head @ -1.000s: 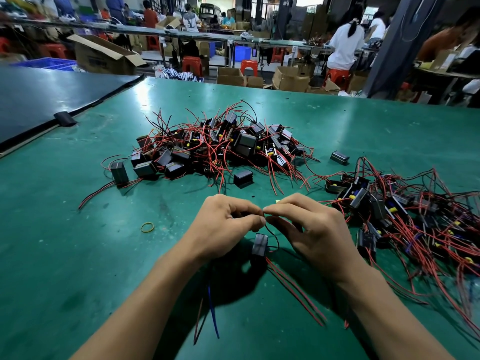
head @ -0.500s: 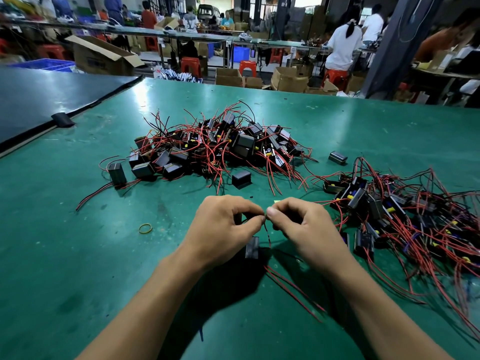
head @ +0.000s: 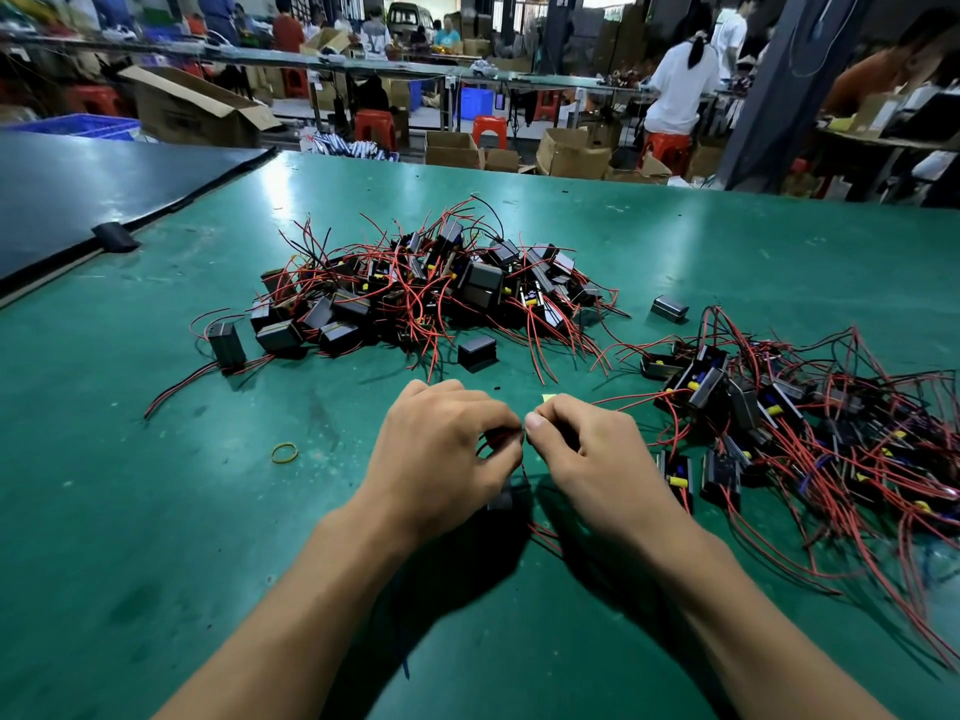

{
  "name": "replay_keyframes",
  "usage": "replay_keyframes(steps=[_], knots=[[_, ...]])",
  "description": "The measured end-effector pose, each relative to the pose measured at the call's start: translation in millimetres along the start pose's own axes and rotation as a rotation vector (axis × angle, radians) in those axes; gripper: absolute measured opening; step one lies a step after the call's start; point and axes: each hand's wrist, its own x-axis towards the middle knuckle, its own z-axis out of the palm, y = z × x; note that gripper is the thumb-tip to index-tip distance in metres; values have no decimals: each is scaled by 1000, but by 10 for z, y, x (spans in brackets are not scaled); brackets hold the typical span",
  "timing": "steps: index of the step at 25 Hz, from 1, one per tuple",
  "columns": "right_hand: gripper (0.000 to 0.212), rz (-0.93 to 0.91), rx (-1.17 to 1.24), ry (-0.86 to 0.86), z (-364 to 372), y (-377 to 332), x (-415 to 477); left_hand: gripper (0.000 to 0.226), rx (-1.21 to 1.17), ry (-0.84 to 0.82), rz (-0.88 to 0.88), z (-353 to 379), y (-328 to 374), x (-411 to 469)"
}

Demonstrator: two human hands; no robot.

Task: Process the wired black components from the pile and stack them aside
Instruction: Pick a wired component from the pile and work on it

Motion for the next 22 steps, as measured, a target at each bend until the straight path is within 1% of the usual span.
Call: replay_keyframes(steps=[2, 4, 6, 7, 8, 9, 10, 12, 13, 15, 16, 18, 20, 22], knots=[[38, -5, -21, -7, 0, 0, 8, 13, -105, -43, -73, -3, 0, 6], [36, -23, 12, 32, -73, 6, 37, 9, -270, -48, -148, -17, -41, 28], [33, 31, 79, 83, -228, 42, 85, 16, -452, 14, -270, -54, -106, 67], [30, 77, 73, 69, -328, 83, 108, 20, -529, 47, -345, -72, -145, 83], [25, 124, 41, 7, -431, 130, 127, 20, -586, 55, -414, -76, -184, 98], [20, 161, 15, -106, -529, 177, 139, 16, -620, 27, -471, -68, -220, 110], [18, 188, 12, -254, -606, 209, 141, 13, -641, -41, -516, -56, -248, 114], [21, 239, 36, -516, -691, 228, 121, 18, -680, -232, -566, -17, -269, 107], [22, 251, 11, -593, -698, 227, 105, 20, -704, -316, -581, 1, -268, 103], [15, 218, -148, -646, -636, 227, 84, 18, -762, -427, -592, 6, -265, 102], [10, 189, -223, -625, -592, 221, 89, 17, -789, -459, -593, 1, -263, 105], [12, 127, -272, -522, -513, 208, 103, 15, -834, -490, -589, -9, -256, 111], [14, 33, -276, -345, -464, 206, 110, 14, -873, -455, -587, -1, -244, 109], [8, -32, -221, -169, -431, 214, 104, 14, -917, -390, -609, 8, -235, 107]])
